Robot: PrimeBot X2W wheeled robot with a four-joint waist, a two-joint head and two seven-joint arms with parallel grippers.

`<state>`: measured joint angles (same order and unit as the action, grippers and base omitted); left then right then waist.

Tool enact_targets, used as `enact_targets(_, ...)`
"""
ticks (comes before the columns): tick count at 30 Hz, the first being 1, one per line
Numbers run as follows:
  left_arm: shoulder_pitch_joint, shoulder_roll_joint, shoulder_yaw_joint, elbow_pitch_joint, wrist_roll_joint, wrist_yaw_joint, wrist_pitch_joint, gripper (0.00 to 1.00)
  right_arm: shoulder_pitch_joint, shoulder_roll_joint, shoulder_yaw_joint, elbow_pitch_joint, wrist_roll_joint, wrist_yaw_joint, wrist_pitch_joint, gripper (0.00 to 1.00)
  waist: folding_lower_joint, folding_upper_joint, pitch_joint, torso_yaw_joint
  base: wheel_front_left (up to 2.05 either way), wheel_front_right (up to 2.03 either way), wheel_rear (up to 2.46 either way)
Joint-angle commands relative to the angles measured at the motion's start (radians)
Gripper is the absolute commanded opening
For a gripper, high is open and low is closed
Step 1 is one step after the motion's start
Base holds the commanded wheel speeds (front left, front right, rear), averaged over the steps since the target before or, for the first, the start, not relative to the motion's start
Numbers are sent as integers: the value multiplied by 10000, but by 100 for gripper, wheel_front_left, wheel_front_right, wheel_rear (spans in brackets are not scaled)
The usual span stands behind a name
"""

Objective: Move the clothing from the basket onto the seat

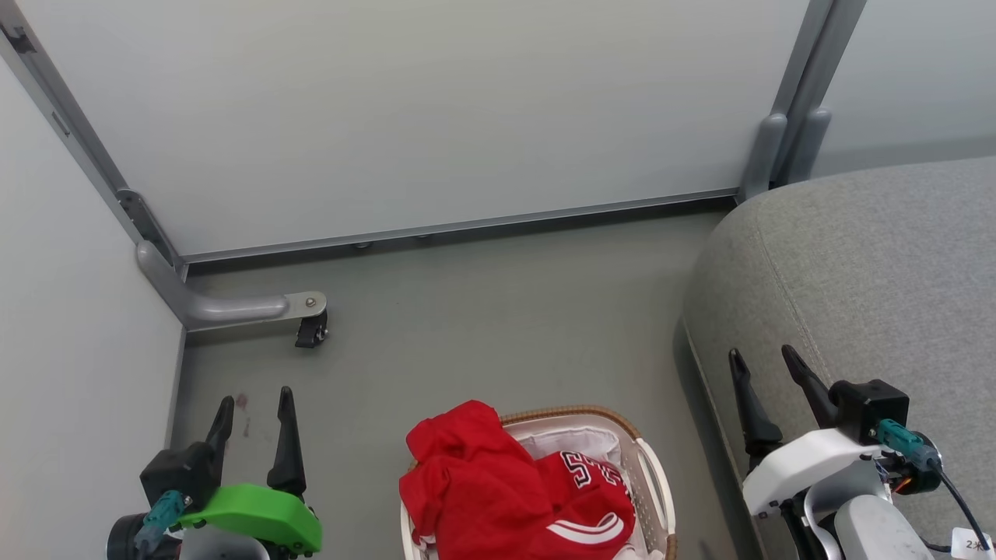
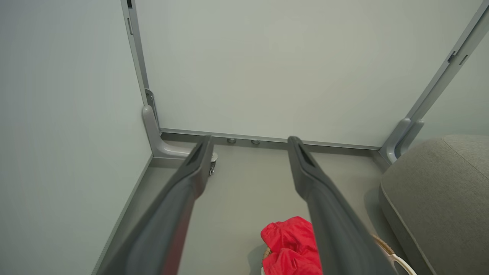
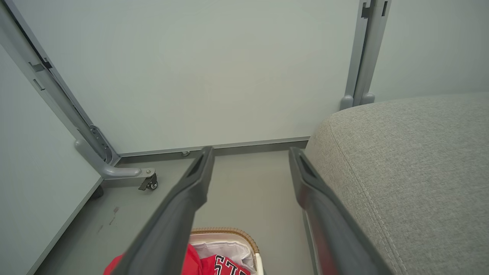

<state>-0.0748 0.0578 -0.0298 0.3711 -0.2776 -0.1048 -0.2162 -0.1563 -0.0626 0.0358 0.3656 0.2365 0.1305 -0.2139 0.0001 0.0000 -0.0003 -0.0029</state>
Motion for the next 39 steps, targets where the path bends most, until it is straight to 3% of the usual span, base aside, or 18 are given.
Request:
enact_targets(1,25,15,61,-69,265,-27,-92,100,51,-18,-32,-86,-248,4,-113,100,-1,0,-8,0,0,0,0)
enact_targets(11,-39,-58,131,23,917,-160,-280,100,-2,13,-38,-171,-1081,4,-308,100,-1,0,-8,-15,0,0,0)
enact_targets(19,-194,-61,-379,331,1135,-236,-437,100,-144,47,69,-131,-1657,4,-440,100,-1,0,391,-113,0,0,0)
enact_targets(29,-1260,-58,-1225,737,1100,-266,-486,100,-1094,89,100,-678,-2019,-1,-526,100,-1,0,2041,-548,0,0,0)
enact_targets(39,-2792,116,-2274,1464,1030,-269,-485,100,-2313,100,471,-1493,-1569,-1,-527,100,-1,0,3946,-1224,0,0,0)
